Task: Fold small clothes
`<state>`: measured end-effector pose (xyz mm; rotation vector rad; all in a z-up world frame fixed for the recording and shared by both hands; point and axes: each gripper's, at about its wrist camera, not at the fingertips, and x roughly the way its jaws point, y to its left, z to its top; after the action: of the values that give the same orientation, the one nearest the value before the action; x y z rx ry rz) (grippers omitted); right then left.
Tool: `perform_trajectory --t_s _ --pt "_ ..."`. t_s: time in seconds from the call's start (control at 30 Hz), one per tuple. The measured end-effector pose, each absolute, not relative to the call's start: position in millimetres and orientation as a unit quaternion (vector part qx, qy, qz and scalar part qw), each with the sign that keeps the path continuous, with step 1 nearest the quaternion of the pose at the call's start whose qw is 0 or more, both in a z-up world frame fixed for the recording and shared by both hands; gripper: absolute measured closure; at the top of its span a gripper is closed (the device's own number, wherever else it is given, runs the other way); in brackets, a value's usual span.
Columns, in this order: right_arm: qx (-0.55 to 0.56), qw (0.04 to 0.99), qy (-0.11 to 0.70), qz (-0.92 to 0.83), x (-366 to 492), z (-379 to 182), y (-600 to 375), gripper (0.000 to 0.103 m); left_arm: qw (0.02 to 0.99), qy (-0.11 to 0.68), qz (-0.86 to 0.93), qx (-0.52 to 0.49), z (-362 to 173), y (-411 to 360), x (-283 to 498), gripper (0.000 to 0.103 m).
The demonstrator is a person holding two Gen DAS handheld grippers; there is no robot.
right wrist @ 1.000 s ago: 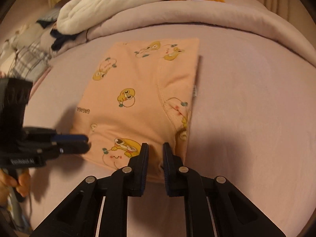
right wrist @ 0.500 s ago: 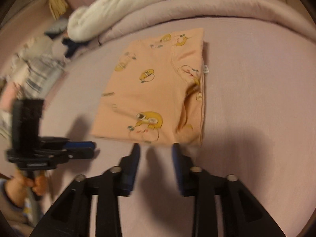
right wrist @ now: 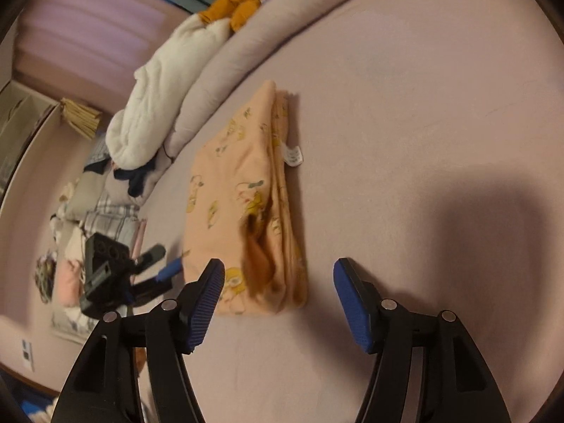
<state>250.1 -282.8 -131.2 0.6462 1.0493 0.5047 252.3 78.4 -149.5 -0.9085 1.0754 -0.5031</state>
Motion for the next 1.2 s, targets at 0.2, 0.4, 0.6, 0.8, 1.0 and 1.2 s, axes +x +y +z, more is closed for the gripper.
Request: perform_trajectory --t_s 0.2,0.4,0.6,0.8,1.0,1.2 --pt "0.318 0.774 0.485 0.254 265.4 -128.2 -279.7 0.039 0.726 0.481 -0.236 -0.432 -147.2 66.9 275.7 0.05" --pt "0.32 0.766 0.49 0.268 285.3 -131.8 -265.0 0.039 0.732 0.488 -0.235 -0.413 -147.9 54.4 297.5 0.051" --pt "0.277 0.779 0.49 0.277 296.7 -130.9 -242.3 0.039 0.738 0.493 -0.234 -0.397 -149.8 46.2 306.9 0.053" --pt "0.257 0.792 0.488 0.264 301.3 -134.1 -236.7 0.058 0.777 0.505 -0.202 -0.315 -141.3 25.6 310.3 0.064" --pt "0.193 0.821 0.481 0.242 293.9 -126.5 -222.4 0.071 0.802 0.505 -0.176 -0.265 -134.9 15.2 307.2 0.07" --pt "0.135 0.853 0.452 0.225 280.6 -108.5 -206.5 0.076 0.82 0.499 -0.168 -0.226 -123.2 6.2 298.4 0.077"
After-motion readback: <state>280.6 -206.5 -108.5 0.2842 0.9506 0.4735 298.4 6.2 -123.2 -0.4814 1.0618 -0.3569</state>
